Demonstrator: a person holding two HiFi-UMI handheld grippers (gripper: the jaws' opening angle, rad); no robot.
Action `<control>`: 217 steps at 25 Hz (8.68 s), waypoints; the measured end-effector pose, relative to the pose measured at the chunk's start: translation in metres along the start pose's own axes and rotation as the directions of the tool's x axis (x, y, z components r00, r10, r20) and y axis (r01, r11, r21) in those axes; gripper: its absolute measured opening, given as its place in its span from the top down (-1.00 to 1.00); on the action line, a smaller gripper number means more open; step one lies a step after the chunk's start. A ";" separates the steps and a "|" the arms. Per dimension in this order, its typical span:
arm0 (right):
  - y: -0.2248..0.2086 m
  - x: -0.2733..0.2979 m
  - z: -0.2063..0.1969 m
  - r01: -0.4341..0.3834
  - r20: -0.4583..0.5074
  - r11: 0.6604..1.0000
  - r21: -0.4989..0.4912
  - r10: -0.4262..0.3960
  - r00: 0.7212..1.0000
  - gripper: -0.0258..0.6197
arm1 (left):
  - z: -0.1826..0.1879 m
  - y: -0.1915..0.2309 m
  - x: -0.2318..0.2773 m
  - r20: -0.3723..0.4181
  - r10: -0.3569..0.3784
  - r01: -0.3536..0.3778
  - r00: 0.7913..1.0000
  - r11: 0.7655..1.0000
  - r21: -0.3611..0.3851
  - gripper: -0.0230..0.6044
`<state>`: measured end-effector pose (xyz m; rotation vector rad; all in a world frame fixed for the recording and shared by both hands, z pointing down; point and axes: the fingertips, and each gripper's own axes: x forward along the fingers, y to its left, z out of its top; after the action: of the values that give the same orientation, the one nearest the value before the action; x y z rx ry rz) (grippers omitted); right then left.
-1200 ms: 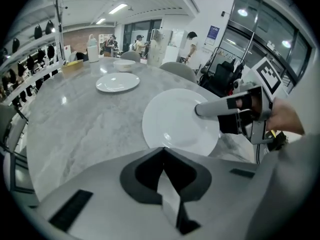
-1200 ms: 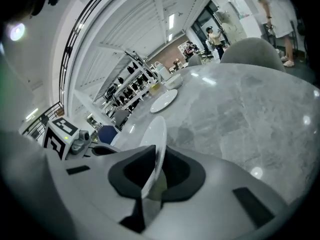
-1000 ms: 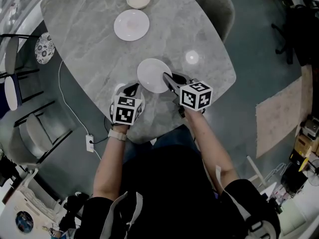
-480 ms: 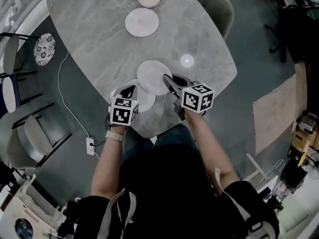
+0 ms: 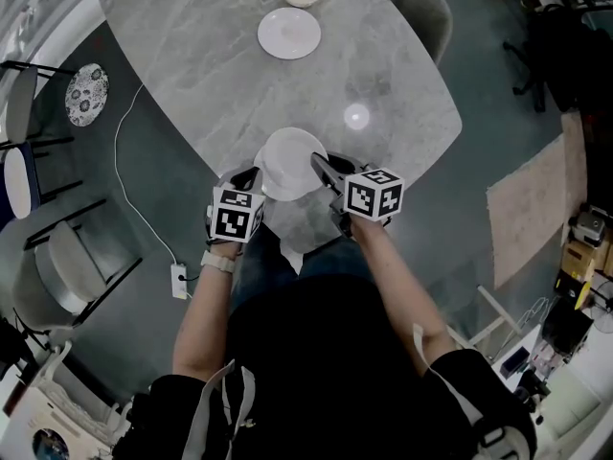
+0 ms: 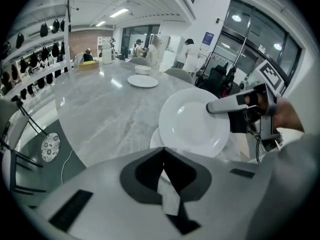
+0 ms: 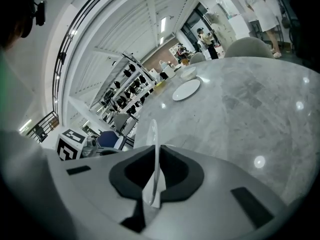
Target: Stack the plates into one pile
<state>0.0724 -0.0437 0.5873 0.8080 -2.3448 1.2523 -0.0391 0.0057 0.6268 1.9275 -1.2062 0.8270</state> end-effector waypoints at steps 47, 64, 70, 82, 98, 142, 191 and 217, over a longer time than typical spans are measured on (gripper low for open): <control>-0.024 0.015 -0.039 0.246 -0.084 0.930 -0.272 -0.278 0.957 0.36 | -0.041 0.018 -0.027 -0.035 0.024 -0.023 0.999 1.000 0.006 0.90; -0.058 -0.011 0.025 0.080 -0.063 0.967 -0.244 -0.098 0.993 0.36 | 0.029 -0.020 -0.011 0.009 0.166 -0.166 0.986 0.986 -0.027 0.90; -0.071 -0.012 0.054 0.077 -0.030 0.976 -0.206 -0.085 0.996 0.36 | 0.061 -0.017 -0.006 0.026 0.172 -0.171 0.985 0.985 -0.031 0.90; -0.099 0.010 0.112 0.159 0.030 0.978 -0.133 -0.156 0.987 0.36 | 0.127 0.026 0.035 0.037 0.058 -0.061 0.998 0.994 0.087 0.90; -0.116 0.092 0.190 0.226 0.089 0.968 -0.109 -0.217 0.972 0.36 | 0.195 0.101 0.116 0.040 -0.015 0.009 0.999 0.990 0.144 0.90; -0.116 0.134 0.213 0.179 0.141 0.984 0.027 -0.181 0.973 0.76 | 0.228 0.126 0.151 0.079 -0.099 0.091 0.992 0.990 0.106 0.90; 0.000 0.030 0.011 0.009 0.053 0.987 0.161 -0.018 0.998 0.82 | 0.033 0.046 -0.001 0.059 0.024 -0.024 0.998 1.000 0.004 0.90; -0.001 0.018 -0.056 0.047 -0.121 0.999 -0.003 -0.047 0.992 0.65 | -0.043 -0.002 -0.035 0.077 0.106 -0.100 0.991 0.992 -0.080 0.90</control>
<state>0.0618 -0.0024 0.6279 0.7608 -2.2177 1.2455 -0.0568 0.0584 0.6216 1.8652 -1.3765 0.7508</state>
